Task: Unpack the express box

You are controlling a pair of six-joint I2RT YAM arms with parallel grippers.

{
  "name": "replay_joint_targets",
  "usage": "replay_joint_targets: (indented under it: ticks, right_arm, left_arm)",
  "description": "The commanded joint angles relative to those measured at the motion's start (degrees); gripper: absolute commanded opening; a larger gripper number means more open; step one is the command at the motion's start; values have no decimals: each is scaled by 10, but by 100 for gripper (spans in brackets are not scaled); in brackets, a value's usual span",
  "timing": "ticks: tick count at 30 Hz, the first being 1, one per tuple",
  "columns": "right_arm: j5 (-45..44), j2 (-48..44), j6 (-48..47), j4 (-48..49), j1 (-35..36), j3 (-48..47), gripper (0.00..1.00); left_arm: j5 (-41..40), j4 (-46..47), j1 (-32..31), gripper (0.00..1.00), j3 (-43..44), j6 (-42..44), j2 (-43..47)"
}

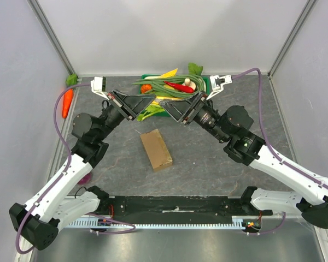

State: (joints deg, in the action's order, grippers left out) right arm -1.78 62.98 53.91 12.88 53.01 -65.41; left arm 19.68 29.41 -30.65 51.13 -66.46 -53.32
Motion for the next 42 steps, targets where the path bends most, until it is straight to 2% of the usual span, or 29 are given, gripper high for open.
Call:
replay_joint_targets:
  ticks: [1, 9, 14, 17, 20, 22, 23, 24, 25, 26, 29, 33, 37, 38, 42]
  right_arm:
    - [16, -3, 8, 23, 3, -31, 54]
    - [8, -8, 6, 25, 3, -30, 56]
    - [17, 4, 9, 29, 4, -39, 49]
    - [17, 4, 10, 22, 3, -39, 42]
    - [17, 6, 8, 14, 3, -43, 31]
    - [17, 7, 6, -4, 3, -50, 16]
    - [14, 11, 2, -12, 3, -53, 9]
    - [9, 11, 1, -22, 3, -54, 0]
    - [-3, 12, -1, -41, 4, -54, 0]
    - [-11, 8, -7, -49, 3, -53, 0]
    - [-45, -4, -20, -81, 3, -44, 0]
    - [-93, -22, -62, -118, 2, -38, 0]
    - [-139, -34, -103, -173, 3, -35, 0]
    - [-151, -34, -113, -183, 3, -35, 0]
    - [-197, -36, -159, -214, 2, -14, 0]
  left_arm:
    - [-12, -14, -2, 2, -2, 25, 18]
    - [-12, -41, -2, 2, -1, 39, 28]
    - [-15, -41, -2, 2, -2, 43, 27]
    - [-10, -41, -2, 2, -2, 45, 26]
    - [-9, -50, -2, 2, -1, 50, 28]
    - [-9, -62, -2, 2, 1, 55, 29]
    - [-10, -68, -2, 4, 4, 56, 30]
    - [-10, -82, -2, 12, 7, 62, 31]
    - [-8, -87, -2, 23, 10, 68, 30]
    - [-5, -98, -2, 45, 12, 74, 31]
    - [-17, -156, -1, 80, 21, 105, 44]
    - [-63, -258, 0, 91, 35, 167, 73]
    - [-140, -372, 0, 94, 49, 204, 102]
    - [-165, -427, 0, 94, 55, 210, 101]
    - [-195, -552, 1, 94, 64, 213, 75]
